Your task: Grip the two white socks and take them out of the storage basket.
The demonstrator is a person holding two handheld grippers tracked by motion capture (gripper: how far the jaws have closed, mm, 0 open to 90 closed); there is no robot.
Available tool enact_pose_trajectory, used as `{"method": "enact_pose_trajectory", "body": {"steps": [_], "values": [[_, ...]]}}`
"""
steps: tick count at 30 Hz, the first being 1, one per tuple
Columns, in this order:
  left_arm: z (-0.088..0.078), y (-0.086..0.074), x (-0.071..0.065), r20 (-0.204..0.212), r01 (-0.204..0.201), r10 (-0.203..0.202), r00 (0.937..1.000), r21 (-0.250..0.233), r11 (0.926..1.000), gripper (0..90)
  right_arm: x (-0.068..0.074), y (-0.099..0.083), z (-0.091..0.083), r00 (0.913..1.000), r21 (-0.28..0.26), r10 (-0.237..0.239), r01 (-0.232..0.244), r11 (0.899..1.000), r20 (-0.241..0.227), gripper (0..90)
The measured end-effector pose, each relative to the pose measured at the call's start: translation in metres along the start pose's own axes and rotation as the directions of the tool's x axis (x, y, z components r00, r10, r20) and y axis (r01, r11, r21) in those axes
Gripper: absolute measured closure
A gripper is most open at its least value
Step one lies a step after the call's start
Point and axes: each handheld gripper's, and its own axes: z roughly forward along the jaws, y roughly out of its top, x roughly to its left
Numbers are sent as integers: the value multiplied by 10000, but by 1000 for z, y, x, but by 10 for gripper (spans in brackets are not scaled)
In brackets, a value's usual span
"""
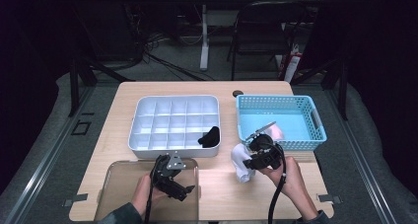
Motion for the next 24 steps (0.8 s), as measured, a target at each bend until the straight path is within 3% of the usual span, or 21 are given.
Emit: {"method": "enact_pose_trajectory", "body": {"steps": [14,17,18,19,24], "values": [[3,5,-9,35,-113,113,9999,-32,9999,2,1,-10,30,9991,357,396,-391,9986,-140,703],[4,5,-9,-9,-89,89,10000,-43,10000,2,0,-13,32,9993,472,380,-377,9982,-44,703],[3,3,-8,-52,-34,33,10000,-60,10000,2,1,-14,34,9982,238,591,-590,9980,-58,703],[3,2,-7,-67,20,-20,10000,-73,10000,2,-1,-15,35,9990,495,428,-423,9979,-91,701],[1,0,-2,-219,149,-151,9996,-93,9998,2,-1,-18,38,9989,560,476,-476,9973,18,695]]}}
